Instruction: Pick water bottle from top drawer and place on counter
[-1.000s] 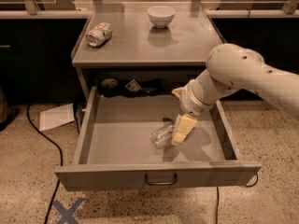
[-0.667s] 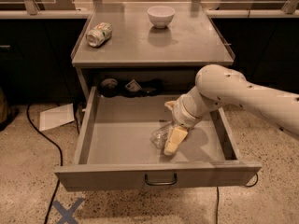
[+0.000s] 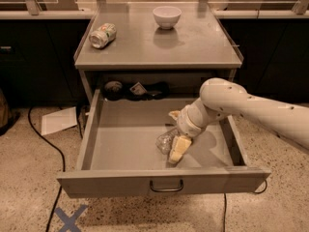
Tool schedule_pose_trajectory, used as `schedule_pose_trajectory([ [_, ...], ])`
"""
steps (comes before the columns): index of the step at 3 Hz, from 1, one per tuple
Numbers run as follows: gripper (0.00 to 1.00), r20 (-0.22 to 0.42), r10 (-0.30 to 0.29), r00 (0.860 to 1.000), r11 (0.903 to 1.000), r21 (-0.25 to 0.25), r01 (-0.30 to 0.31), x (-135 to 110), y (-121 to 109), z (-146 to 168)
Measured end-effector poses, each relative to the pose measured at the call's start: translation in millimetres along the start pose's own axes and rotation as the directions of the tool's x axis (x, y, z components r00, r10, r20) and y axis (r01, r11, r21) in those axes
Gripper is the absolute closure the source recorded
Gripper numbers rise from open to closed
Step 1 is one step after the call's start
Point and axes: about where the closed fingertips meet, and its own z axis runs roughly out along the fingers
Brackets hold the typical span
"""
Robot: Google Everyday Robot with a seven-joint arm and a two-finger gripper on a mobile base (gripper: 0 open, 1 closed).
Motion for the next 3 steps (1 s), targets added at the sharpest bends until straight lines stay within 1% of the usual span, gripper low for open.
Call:
schedule_pose_trajectory([
  [1, 0.0, 0.002, 0.002, 1.0, 1.0, -0.006, -0.002, 1.9, 0.6, 4.1],
  [2, 0.19, 0.002, 0.002, 1.0, 1.0, -0.006, -0.002, 1.9, 0.7, 4.1],
  [3, 0.42, 0.002, 0.002, 1.0, 1.0, -0.006, -0.002, 1.9, 0.7, 4.1],
])
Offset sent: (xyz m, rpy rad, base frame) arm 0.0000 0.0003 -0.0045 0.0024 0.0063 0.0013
